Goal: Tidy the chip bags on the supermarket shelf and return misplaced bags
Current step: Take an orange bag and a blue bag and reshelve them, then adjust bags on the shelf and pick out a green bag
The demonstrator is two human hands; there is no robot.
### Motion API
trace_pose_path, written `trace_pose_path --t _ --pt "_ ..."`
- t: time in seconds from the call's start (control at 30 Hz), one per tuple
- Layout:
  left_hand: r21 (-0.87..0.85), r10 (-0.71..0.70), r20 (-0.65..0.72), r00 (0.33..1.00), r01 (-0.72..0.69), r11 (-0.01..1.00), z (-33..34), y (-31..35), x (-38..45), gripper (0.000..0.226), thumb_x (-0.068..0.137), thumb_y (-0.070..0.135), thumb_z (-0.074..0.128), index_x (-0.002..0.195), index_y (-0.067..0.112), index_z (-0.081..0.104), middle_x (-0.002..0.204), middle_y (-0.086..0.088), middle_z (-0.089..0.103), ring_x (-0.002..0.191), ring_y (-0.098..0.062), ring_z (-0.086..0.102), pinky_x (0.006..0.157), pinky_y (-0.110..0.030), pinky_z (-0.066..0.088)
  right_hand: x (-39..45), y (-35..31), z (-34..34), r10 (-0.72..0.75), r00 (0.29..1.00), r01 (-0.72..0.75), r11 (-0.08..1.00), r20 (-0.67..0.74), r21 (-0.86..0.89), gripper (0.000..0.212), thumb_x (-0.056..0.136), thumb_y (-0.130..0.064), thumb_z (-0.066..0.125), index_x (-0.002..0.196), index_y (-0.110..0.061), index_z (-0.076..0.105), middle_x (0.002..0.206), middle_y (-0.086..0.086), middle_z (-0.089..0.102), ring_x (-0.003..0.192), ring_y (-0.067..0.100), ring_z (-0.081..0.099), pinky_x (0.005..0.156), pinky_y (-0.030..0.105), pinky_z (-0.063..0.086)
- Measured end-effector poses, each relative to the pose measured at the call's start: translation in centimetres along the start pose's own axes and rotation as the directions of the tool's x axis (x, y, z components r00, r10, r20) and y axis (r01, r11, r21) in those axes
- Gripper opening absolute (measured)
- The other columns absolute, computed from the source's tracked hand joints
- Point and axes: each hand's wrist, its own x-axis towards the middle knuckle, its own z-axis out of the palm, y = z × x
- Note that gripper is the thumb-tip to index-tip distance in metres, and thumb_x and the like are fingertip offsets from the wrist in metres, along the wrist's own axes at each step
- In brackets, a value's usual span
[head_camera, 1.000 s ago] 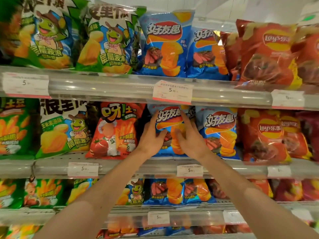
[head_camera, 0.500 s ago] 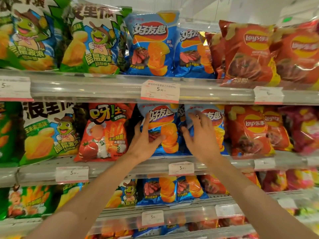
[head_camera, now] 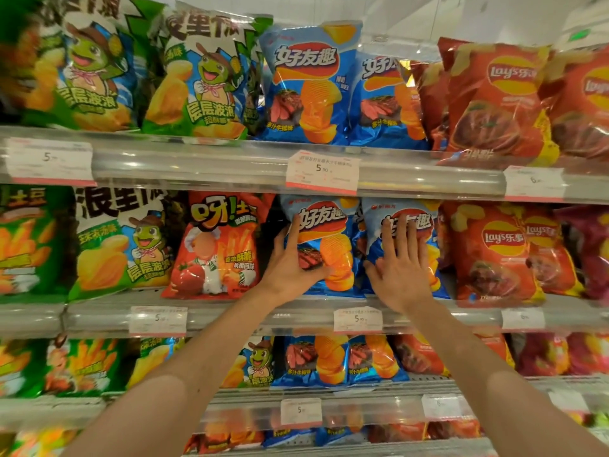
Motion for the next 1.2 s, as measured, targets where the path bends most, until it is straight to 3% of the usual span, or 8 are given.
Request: trace_pose_path --t 0.17,0.37,0.6,0.73,0.9,0.97,1.1,1.2 --pt "0.081 0.008 -0.073 0.997 -0.002 0.997 0.0 0.4 -0.8 0.122 0.071 0.064 0.078 0.155 0.047 -0.009 0.167 -0.005 0.003 0.153 -0.029 0.016 0.12 -0.05 0.029 -0.2 0.2 -1.0 0.001 1.0 0.0 0.99 -0.009 0.142 0.091 0.09 -0.066 0.022 0.163 -0.012 0.013 0.17 0.018 0.009 0.157 0.036 0.002 0.126 0.052 0.0" --pt "0.095 0.07 -0.164 0.984 -0.055 0.994 -0.7 1.8 -3.4 0.088 0.091 0.05 0.066 0.159 0.036 0.012 0.168 -0.005 0.005 0.155 -0.024 0.01 0.121 -0.038 0.02 -3.2 -0.1 -3.4 0.107 0.985 -0.03 0.88 -0.137 0.473 0.066 0.099 -0.045 0.056 0.151 -0.007 0.042 0.161 0.019 0.035 0.148 0.037 0.032 0.12 0.054 0.029" --pt "-0.02 0.071 -0.247 0.966 -0.078 0.997 -1.2 1.4 -10.5 0.053 0.095 0.029 0.067 0.143 0.03 0.045 0.135 0.008 0.047 0.126 -0.006 0.049 0.105 -0.04 0.048 -9.5 -2.9 -4.7 0.172 0.983 -0.066 0.64 -0.059 0.766 0.052 0.1 -0.042 0.054 0.145 -0.016 0.05 0.144 0.0 0.05 0.133 0.012 0.046 0.102 0.012 0.042" --pt "-0.074 0.001 -0.245 0.969 -0.02 0.997 -1.9 0.2 -15.0 0.047 0.095 0.024 0.066 0.139 0.027 0.049 0.127 0.008 0.058 0.114 -0.005 0.059 0.097 -0.035 0.053 -13.3 -5.0 -3.7 0.187 0.977 -0.197 0.58 0.106 0.791 0.049 0.1 -0.047 0.052 0.145 -0.027 0.048 0.137 -0.01 0.055 0.119 0.009 0.058 0.095 0.031 0.051" --pt "-0.164 -0.109 -0.281 0.954 0.064 0.984 -4.1 -3.1 -18.5 0.039 0.096 0.031 0.065 0.133 0.032 0.054 0.125 0.011 0.062 0.11 -0.004 0.063 0.096 -0.035 0.054 -17.7 -7.9 -2.6 0.206 0.941 -0.338 0.515 0.269 0.788 0.05 0.099 -0.047 0.052 0.146 -0.03 0.046 0.117 -0.013 0.065 0.105 0.002 0.064 0.084 0.023 0.054" --pt "-0.221 -0.14 -0.28 0.95 0.079 0.972 -5.6 -4.5 -19.7 0.04 0.096 0.025 0.066 0.133 0.032 0.054 0.125 0.012 0.061 0.103 0.0 0.064 0.088 -0.023 0.055 -19.4 -9.5 -2.4 0.234 0.922 -0.387 0.518 0.309 0.763 0.047 0.1 -0.044 0.051 0.145 -0.033 0.045 0.112 -0.019 0.064 0.098 0.001 0.065 0.075 0.017 0.053" --pt "-0.243 -0.153 -0.261 0.953 0.088 0.966 -10.0 -7.3 -21.6 0.04 0.096 0.024 0.064 0.132 0.036 0.051 0.121 0.022 0.059 0.097 0.008 0.062 0.083 -0.024 0.055 -21.4 -14.0 -2.9 0.276 0.892 -0.451 0.501 0.357 0.739 0.052 0.091 -0.058 0.046 0.139 -0.041 0.043 0.11 -0.024 0.061 0.085 0.002 0.066 0.066 0.022 0.055" --pt "-0.248 -0.142 -0.263 0.954 0.075 0.966 -14.5 -9.7 -21.7 0.042 0.096 0.026 0.064 0.135 0.035 0.051 0.122 0.018 0.06 0.101 0.005 0.062 0.083 -0.02 0.052 -21.1 -17.3 -3.3 0.316 0.877 -0.477 0.49 0.362 0.729 0.052 0.095 -0.052 0.05 0.144 -0.037 0.042 0.107 -0.023 0.061 0.092 0.005 0.065 0.07 0.025 0.053"
